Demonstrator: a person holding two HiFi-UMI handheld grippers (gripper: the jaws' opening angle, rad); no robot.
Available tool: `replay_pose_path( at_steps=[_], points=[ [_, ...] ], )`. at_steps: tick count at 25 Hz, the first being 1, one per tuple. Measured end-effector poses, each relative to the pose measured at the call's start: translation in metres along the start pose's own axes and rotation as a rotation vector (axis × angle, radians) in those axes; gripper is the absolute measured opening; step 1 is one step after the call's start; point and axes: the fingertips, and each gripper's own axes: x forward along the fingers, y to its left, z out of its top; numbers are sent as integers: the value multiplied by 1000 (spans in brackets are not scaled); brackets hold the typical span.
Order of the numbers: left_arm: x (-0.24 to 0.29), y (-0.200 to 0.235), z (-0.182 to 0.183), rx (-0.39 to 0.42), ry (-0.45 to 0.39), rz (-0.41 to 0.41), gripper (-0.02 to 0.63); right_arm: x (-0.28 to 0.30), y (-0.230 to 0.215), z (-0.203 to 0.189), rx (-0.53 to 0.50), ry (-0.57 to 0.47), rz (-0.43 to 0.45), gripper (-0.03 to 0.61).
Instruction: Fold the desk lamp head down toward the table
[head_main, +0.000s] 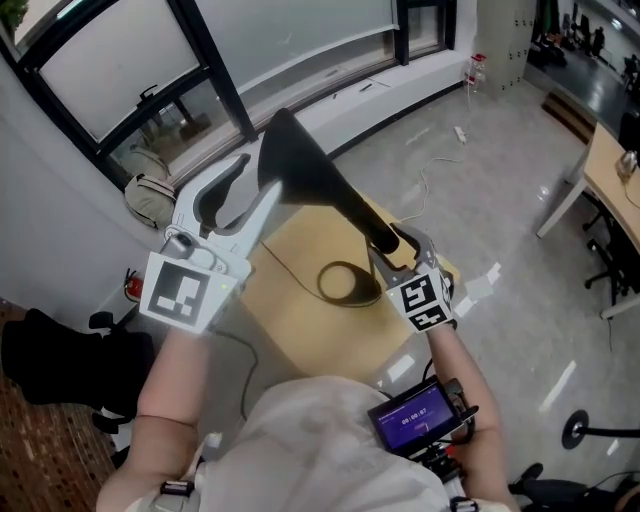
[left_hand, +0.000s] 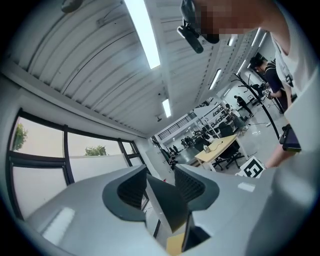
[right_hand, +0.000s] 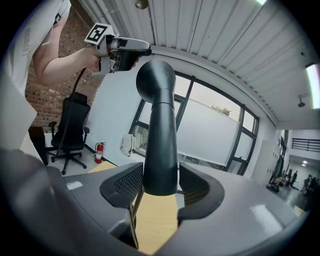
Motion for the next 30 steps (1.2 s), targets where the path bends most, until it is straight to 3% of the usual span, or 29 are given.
replay_pose_path(
  at_steps=[3, 8, 13, 16, 21, 30],
  points=[
    [17, 15, 1, -44, -6, 15, 176, 4, 2, 1, -6, 11, -9, 236],
    [40, 26, -6, 71, -21, 19, 153, 11, 1, 5, -10, 26, -12, 233],
    [43, 25, -7, 54, -49, 31, 135, 12, 0, 2, -10, 44, -12, 233],
    [44, 29, -8, 23, -44, 60, 135, 13, -3, 4, -12, 49, -17, 232],
    [49, 32, -20, 0, -62, 40, 132, 11, -5, 1, -17, 60, -13, 232],
    [42, 50, -44, -146, -100, 53, 126, 10, -8, 4, -90, 144, 1, 232]
  ],
)
